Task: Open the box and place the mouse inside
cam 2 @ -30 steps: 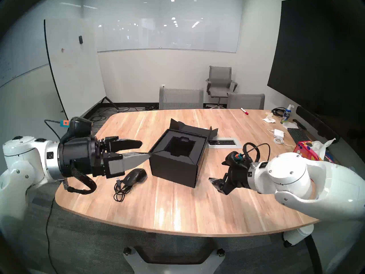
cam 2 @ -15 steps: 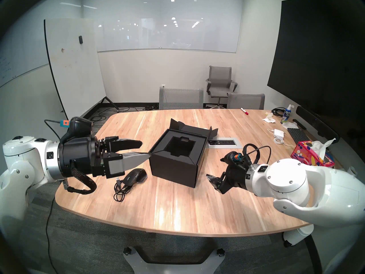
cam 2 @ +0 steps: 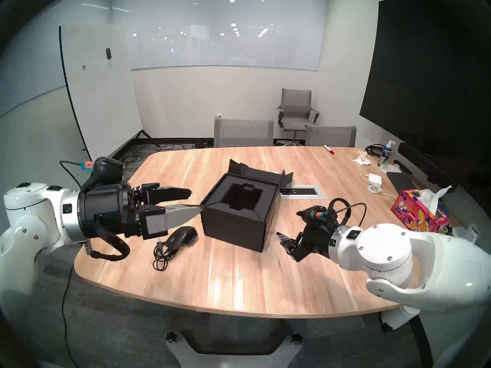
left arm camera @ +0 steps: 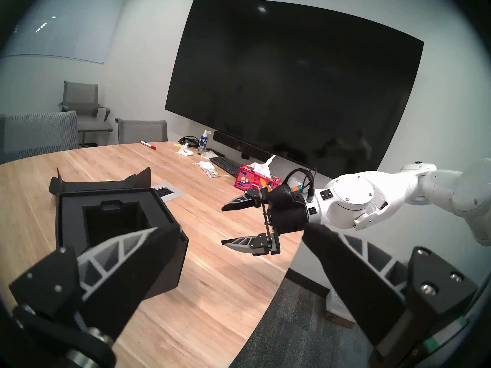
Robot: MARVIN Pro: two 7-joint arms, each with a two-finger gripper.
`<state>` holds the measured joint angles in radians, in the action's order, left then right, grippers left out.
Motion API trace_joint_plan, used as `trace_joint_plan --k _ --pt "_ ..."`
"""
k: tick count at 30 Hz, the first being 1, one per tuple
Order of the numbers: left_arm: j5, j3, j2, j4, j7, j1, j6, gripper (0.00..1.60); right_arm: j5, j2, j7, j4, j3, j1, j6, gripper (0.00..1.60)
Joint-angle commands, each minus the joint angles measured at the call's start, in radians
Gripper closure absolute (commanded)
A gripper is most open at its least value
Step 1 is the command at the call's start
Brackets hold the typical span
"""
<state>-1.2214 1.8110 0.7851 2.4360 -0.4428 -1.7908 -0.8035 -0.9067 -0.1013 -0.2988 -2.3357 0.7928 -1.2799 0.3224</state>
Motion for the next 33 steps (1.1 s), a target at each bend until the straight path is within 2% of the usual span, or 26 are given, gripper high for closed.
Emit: trace_joint_plan --k 1,33 --pt "0.003 0.003 -0.001 0.007 0.001 0.0 0.001 0.0 0.019 0.001 -0.042 -0.011 0.009 -0.023 -0.052 0.0" --pt "0.003 0.003 0.0 0.007 0.001 0.0 0.0 0.0 0.097 0.001 -0.16 -0.015 0.024 -0.124 -0.187 0.0"
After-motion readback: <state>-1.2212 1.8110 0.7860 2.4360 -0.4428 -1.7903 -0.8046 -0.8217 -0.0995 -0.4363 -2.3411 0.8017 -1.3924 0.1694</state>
